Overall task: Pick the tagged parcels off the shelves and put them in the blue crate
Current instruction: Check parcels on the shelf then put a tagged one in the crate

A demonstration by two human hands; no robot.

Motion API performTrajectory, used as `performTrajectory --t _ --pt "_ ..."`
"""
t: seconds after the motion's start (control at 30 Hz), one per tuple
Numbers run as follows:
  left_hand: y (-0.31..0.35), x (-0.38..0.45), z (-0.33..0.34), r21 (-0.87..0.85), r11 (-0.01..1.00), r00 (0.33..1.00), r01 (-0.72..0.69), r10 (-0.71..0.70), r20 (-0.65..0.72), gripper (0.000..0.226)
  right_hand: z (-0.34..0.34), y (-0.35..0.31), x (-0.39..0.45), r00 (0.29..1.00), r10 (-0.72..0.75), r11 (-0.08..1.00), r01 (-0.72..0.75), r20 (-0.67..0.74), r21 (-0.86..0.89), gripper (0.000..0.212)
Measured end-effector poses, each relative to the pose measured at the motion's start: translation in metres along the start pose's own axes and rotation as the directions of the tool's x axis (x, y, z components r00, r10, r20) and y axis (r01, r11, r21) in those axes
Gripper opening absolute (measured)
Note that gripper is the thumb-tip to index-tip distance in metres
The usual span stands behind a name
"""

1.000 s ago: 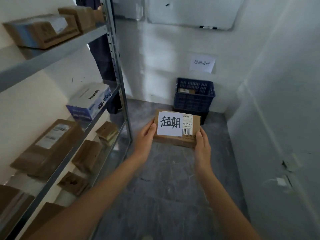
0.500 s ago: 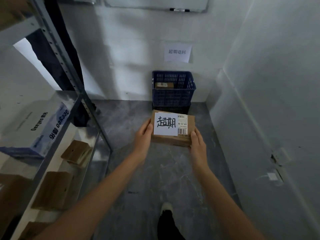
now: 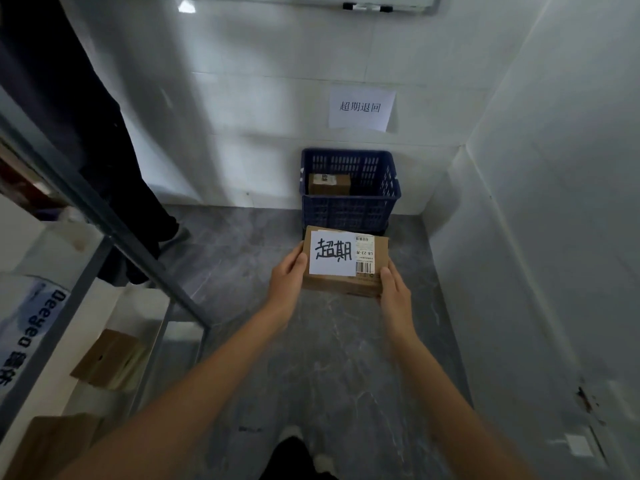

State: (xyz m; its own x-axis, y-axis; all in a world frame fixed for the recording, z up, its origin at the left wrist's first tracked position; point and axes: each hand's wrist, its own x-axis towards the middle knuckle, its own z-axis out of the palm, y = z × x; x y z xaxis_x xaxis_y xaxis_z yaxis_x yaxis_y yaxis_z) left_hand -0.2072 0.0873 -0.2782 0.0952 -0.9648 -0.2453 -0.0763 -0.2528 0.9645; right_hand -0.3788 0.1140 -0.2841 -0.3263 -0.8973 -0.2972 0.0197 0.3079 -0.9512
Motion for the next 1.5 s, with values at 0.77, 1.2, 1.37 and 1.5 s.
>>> performTrajectory --t 0.77,1.2,1.37,1.5 --pt "0.067 0.393 0.094 0.087 0.994 0.994 0.072 -0.078 0.073 0.038 0.07 -0.078 0.371 0.995 0.064 0.997 -0.068 -0.08 -0.045 0.046" --pt "0.058 0.604 0.212 0.2 0.928 0.938 0.316 -0.337 0.085 0.031 0.06 -0.081 0.605 0.941 0.26 0.966 -0.252 -0.216 0.06 0.028" --pt "0.026 0.682 0.241 0.252 0.873 0.873 0.417 -0.461 0.156 0.035 0.065 -0.06 0.686 0.911 0.313 0.949 -0.312 -0.268 0.047 0.032" --pt "-0.006 0.742 0.267 0.243 0.818 0.816 0.521 -0.561 0.141 0.039 0.072 -0.034 0.749 0.886 0.35 0.931 -0.365 -0.305 0.008 0.03"
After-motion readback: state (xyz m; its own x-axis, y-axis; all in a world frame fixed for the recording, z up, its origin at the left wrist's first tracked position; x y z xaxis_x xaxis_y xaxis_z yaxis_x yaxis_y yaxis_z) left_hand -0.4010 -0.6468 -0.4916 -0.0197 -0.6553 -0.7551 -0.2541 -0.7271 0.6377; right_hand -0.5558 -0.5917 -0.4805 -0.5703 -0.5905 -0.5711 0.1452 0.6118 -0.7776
